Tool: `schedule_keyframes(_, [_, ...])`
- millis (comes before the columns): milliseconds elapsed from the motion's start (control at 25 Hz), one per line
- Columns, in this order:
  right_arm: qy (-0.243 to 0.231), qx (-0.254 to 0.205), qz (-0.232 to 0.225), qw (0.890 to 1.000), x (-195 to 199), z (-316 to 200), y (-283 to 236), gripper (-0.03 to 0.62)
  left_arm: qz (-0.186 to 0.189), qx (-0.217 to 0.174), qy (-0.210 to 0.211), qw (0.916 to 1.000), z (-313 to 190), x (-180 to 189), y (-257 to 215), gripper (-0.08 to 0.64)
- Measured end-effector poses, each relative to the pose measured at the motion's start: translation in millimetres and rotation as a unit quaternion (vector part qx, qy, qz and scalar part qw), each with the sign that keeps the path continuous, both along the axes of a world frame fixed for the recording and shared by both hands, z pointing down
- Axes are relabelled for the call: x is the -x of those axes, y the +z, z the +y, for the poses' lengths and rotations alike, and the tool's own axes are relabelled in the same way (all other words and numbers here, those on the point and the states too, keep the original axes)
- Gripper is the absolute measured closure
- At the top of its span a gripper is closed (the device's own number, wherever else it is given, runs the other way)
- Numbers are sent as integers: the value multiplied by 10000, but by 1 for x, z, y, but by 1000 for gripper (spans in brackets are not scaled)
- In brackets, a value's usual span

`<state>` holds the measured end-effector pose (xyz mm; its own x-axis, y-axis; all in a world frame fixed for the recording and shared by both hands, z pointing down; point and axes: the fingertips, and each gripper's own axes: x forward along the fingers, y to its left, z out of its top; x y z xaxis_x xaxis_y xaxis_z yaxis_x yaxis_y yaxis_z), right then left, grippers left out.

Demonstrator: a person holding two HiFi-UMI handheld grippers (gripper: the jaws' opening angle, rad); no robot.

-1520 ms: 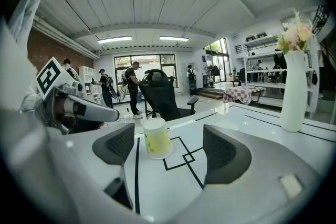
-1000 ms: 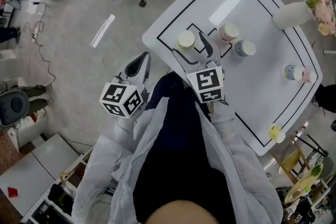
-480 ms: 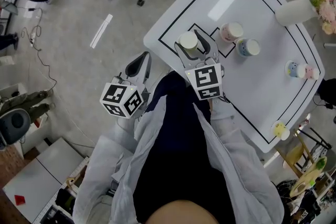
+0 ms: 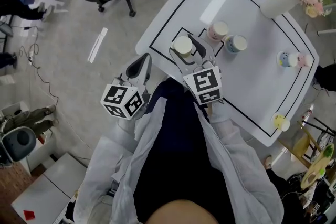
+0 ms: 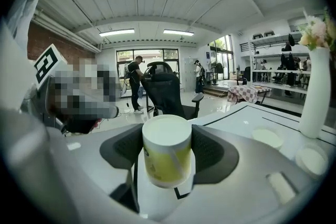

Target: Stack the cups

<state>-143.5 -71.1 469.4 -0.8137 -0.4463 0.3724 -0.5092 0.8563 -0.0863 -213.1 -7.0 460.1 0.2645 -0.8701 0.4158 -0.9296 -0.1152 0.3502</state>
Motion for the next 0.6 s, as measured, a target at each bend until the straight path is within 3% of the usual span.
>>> schedule_keyframes(320, [635, -65, -252, 9976, -53, -14, -36, 302, 37, -135, 639, 9979, -25, -40, -15, 563])
schedule_keyframes(600, [1309, -214, -318, 9907, -113, -21, -60, 301, 69, -244, 1336, 9907, -50, -87, -25, 563])
